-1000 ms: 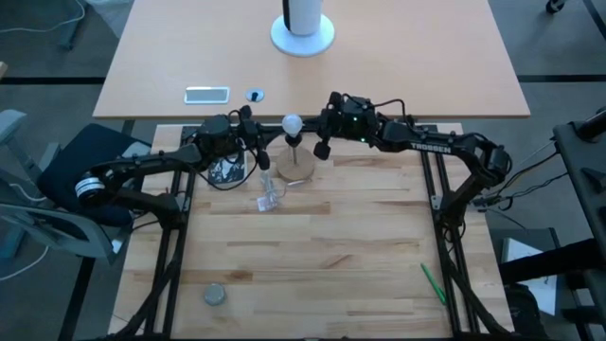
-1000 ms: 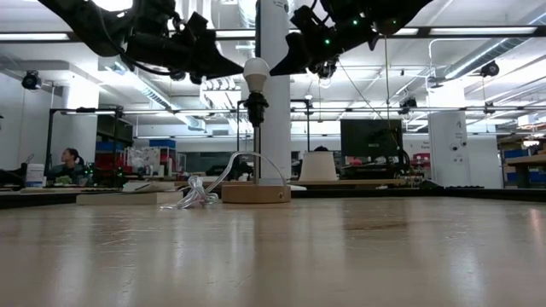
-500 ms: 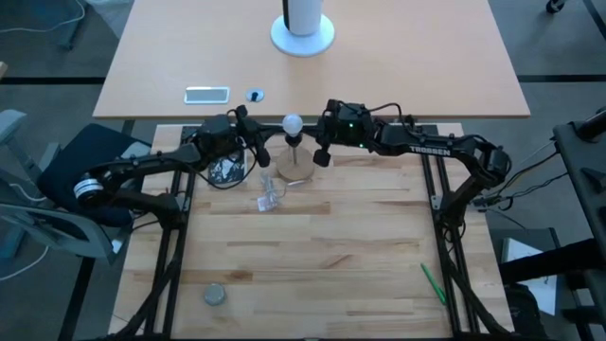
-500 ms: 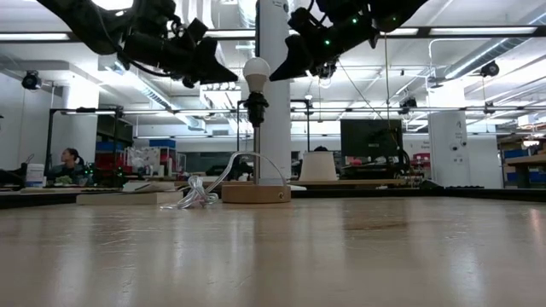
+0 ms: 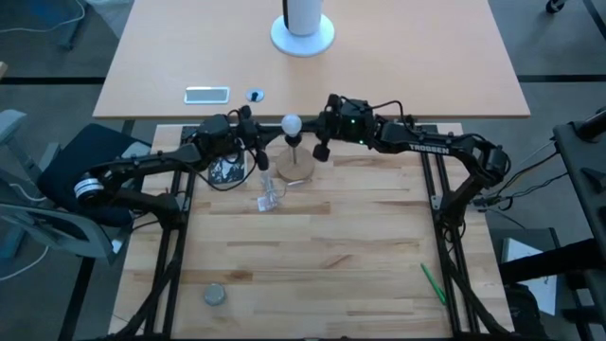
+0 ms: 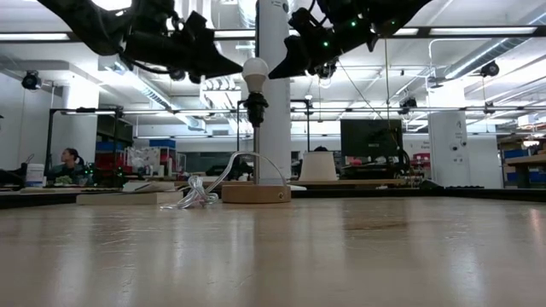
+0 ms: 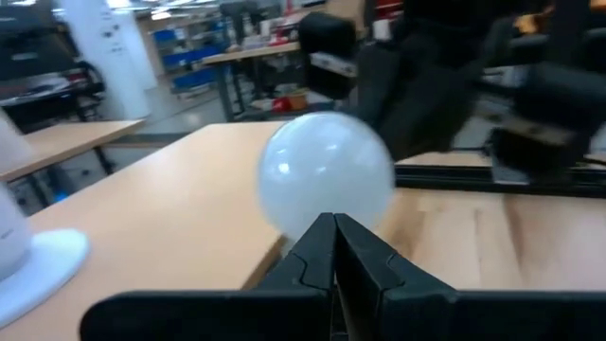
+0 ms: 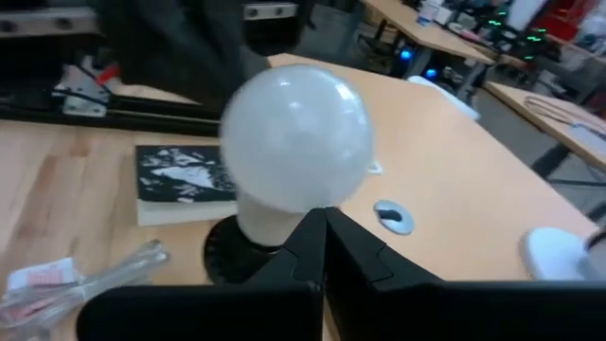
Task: Screw lightbulb
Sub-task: Insert the lightbulb into the lamp
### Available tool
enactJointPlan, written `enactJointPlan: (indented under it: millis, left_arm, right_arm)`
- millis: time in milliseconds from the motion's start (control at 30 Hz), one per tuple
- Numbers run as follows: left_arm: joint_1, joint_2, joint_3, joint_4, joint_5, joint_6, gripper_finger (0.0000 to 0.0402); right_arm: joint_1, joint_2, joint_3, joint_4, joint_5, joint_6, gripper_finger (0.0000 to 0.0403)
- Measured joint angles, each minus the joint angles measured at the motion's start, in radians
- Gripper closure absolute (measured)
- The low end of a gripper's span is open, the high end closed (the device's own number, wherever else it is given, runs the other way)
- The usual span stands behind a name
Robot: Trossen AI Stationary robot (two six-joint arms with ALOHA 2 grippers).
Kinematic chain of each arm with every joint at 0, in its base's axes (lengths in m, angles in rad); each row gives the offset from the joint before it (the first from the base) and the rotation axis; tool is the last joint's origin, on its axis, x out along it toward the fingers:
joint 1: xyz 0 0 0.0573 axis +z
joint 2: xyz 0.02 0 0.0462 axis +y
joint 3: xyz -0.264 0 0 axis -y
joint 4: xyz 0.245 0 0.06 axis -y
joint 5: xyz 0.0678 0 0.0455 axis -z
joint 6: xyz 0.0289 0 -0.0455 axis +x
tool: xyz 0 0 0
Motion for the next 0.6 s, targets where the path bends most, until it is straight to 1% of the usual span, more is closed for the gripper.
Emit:
enactJointPlan:
  millis: [67,233,400,533,600]
  left_arm:
    - [0.001,0.002,0.000,-0.002,-0.020,0.000,0.0401]
    - [0.002,0.002,0.000,-0.010,-0.032,-0.001,0.0401]
    - [0.000,-0.017,0.000,-0.060,-0.015,-0.004,0.0401]
    - [0.001,-0.021,0.000,-0.064,0.039,0.023,0.0401]
    - [0.000,-0.018,0.000,-0.049,0.045,0.028,0.0401]
  right_arm:
    - [0.003,0.000,0.000,-0.003,-0.022,0.001,0.0403]
    - [0.010,-0.002,0.000,-0.022,-0.024,0.005,0.0403]
    - [0.008,-0.002,0.000,-0.061,0.053,0.007,0.0403]
    - [-0.004,-0.004,0.000,-0.040,0.063,-0.009,0.0403]
    - [-0.005,0.002,0.000,-0.007,0.060,-0.015,0.0403]
